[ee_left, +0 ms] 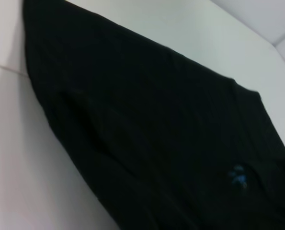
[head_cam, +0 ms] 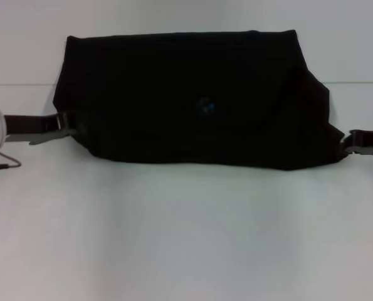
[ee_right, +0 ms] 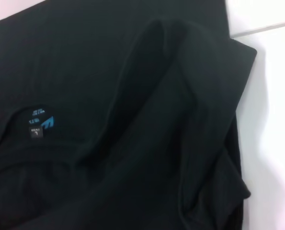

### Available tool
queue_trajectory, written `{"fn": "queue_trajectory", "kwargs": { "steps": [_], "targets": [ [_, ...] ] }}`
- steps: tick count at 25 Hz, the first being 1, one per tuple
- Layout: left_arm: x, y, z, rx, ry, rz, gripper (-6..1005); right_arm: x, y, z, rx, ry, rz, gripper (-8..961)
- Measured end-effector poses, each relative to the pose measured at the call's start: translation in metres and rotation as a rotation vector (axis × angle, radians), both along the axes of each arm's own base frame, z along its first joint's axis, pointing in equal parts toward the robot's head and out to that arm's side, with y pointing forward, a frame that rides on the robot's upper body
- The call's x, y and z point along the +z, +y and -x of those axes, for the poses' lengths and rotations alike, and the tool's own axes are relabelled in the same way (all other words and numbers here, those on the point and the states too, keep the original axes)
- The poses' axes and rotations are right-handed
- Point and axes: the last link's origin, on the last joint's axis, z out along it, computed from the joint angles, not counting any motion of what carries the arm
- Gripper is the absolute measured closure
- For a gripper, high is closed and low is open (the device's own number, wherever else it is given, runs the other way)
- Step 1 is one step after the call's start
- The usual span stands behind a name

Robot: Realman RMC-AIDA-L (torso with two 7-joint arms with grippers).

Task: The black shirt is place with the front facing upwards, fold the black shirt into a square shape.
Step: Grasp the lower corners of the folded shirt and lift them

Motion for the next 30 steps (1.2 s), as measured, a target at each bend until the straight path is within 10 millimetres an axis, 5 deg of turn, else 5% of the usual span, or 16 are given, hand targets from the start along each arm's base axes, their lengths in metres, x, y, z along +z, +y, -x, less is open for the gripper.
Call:
{"fn": "queue_trajectory", "kwargs": {
  "steps": [16,30],
  "targets": [
    [0.043,-0.09,0.024,-0.032,-0.072,0.36,997,0.043,-0.08,-0.027,-0.085,0.144,0.217,931],
    [0.04,-0.122,0.027,-0.074,-0.107,0.51,997,0.042,-0.141,-0.046,-0.162,0.246,0.34,931]
  ]
}}
